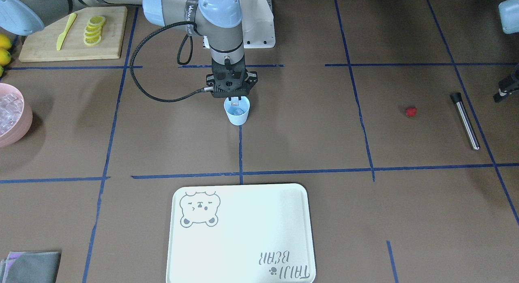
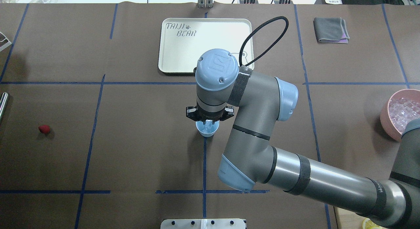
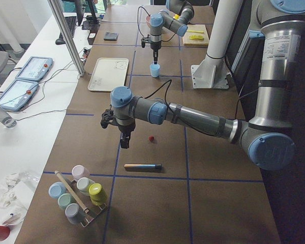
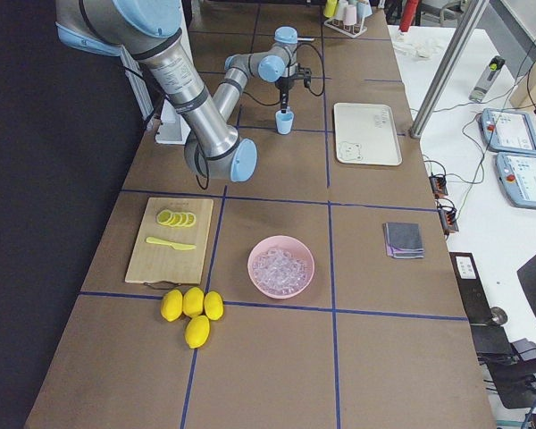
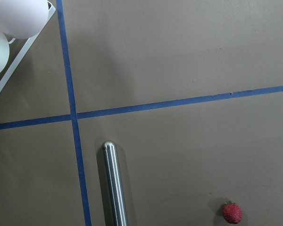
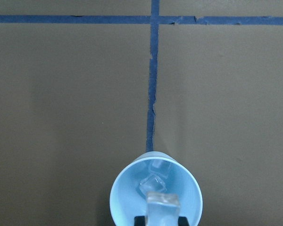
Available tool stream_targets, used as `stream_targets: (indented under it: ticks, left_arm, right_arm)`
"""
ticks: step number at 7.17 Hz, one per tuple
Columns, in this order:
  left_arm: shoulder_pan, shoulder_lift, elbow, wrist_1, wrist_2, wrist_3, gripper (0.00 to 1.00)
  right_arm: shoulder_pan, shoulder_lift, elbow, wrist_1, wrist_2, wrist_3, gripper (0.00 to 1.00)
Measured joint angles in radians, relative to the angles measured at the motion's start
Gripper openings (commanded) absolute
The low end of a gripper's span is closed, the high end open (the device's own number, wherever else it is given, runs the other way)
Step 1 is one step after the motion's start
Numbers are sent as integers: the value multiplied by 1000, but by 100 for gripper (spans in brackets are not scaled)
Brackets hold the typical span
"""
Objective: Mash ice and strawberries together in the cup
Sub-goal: 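Open the right gripper to drop the cube into the cup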
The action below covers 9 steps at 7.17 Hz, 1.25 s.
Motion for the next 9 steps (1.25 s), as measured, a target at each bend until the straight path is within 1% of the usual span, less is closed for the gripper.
stream_targets:
  ticks: [1,2,3,4,6,7,8,9]
  left_arm:
    - [0,-1,0,0,0,0,100]
    - [0,-2,0,0,0,0,100]
    - [0,-2,0,0,-1,0,100]
    - [0,-2,-1,0,-1,-1,100]
    - [45,-4,-11,-5,3,-16,100]
    - [91,-4,-17,-29,6,-68,100]
    - [133,1,-19,-83,8,-150,100]
    - [172,16,-19,-161,9,-249,100]
  right_arm:
    - [0,2,-1,1,0,0,74]
    - [-1,2,-1,1,0,0,82]
    - [-1,3,-1,2,0,0,96]
    - [-1,3,-1,7,0,0,99]
    - [27,-6,21,31,6,0,99]
    - [68,-38,68,32,23,-5,99]
    - [126,-107,142,33,52,-27,99]
    - [197,-189,219,32,87,-87,99]
